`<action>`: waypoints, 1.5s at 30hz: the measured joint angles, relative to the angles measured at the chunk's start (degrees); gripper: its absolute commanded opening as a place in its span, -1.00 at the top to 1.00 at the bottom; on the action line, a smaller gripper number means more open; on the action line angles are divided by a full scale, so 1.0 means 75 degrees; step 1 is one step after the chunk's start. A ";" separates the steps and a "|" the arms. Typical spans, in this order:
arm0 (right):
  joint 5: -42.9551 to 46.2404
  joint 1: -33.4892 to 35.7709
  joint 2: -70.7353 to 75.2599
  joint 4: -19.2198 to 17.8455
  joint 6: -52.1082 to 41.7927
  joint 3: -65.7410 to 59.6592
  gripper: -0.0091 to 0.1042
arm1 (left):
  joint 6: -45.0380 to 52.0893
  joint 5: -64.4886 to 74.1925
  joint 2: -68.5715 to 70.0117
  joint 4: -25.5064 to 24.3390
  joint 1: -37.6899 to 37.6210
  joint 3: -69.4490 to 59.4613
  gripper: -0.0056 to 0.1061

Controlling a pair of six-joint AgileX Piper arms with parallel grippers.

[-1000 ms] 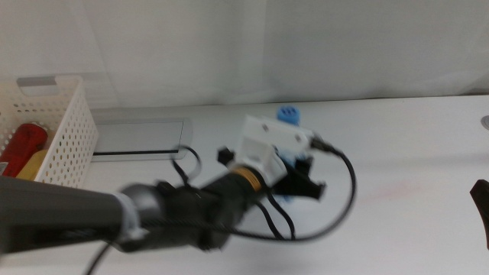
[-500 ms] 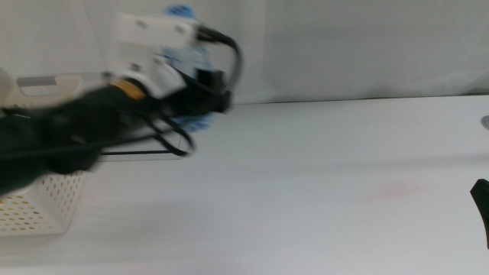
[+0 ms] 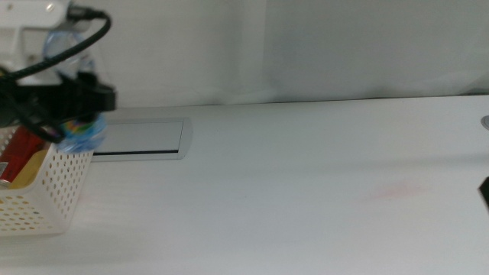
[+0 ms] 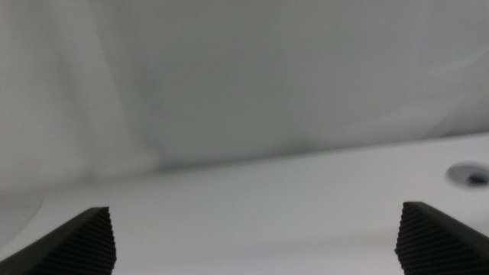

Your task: Use arms to grab the bottles and put them into the dustbin to the left of the table.

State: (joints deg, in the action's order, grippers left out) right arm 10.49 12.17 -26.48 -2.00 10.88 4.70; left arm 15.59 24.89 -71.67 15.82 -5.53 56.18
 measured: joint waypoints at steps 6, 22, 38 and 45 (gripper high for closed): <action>-0.0066 -0.0619 0.1278 0.0000 0.0000 0.0000 -0.94 | -0.0015 0.0912 0.0078 -0.0625 0.0930 0.0000 0.95; -0.0066 -0.0992 0.3492 0.0011 0.0007 0.0000 -0.94 | -0.1403 0.1593 0.0101 -0.2211 0.2241 0.0613 0.95; -0.0099 -0.0992 0.3511 0.0011 -0.0007 0.0000 -0.94 | -0.1767 0.0781 -0.2537 -0.2216 0.2543 0.0613 0.95; -0.0099 -0.0992 0.3511 0.0011 -0.0007 0.0000 -0.94 | -0.1890 0.0707 -0.2813 -0.2216 0.2543 0.0613 0.60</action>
State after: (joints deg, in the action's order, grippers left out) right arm 9.75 4.73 -0.14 -1.92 10.82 4.70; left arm 1.41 30.19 -92.77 -0.80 13.54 60.78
